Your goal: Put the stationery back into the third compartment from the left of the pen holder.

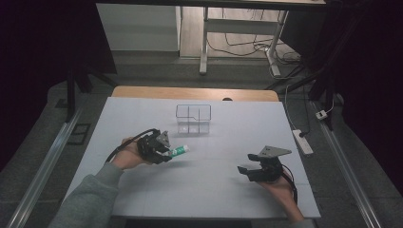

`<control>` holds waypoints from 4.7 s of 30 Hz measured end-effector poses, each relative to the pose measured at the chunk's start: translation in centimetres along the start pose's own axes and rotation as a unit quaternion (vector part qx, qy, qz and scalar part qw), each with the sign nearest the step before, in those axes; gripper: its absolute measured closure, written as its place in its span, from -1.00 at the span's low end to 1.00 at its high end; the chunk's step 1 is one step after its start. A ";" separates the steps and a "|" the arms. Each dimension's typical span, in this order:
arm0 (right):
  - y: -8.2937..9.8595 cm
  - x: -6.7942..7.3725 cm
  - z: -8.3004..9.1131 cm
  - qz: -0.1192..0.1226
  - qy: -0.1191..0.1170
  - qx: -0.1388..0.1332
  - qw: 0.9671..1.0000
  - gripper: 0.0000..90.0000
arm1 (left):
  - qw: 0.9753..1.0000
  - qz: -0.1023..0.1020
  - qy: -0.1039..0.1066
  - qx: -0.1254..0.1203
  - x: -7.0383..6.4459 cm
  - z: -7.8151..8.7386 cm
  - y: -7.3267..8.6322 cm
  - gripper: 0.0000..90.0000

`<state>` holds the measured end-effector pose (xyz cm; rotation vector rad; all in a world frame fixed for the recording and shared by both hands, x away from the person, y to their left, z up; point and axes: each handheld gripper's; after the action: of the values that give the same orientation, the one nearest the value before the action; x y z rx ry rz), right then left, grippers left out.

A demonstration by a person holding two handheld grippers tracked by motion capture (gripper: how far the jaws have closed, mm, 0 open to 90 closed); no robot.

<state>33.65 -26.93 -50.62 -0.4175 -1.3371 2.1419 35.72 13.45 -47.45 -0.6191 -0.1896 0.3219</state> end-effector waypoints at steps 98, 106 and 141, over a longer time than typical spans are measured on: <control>-5.9 7.7 -8.1 0.175 -0.096 0.058 0.978 0.45 | 0.976 0.114 -0.033 -0.183 -3.5 1.4 2.4 -0.29; -5.9 6.4 -7.6 0.127 -0.086 0.036 0.987 0.45 | 0.974 0.139 -0.072 -0.165 -4.2 2.4 6.0 -0.36; -8.3 3.1 -6.8 0.035 -0.029 -0.078 0.996 0.45 | 0.946 0.210 -0.137 -0.206 -4.5 4.9 13.0 -0.36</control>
<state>37.39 -17.41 -46.13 -0.4740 -1.5507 2.1285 27.10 24.47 -51.64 -1.0324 -0.3989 0.7949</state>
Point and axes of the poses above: each handheld gripper's, and its own axes: z roughly backward along the jaws, y roughly out of its underside, x roughly to its left, and after that the axes turned 10 degrees about -x, right-handed
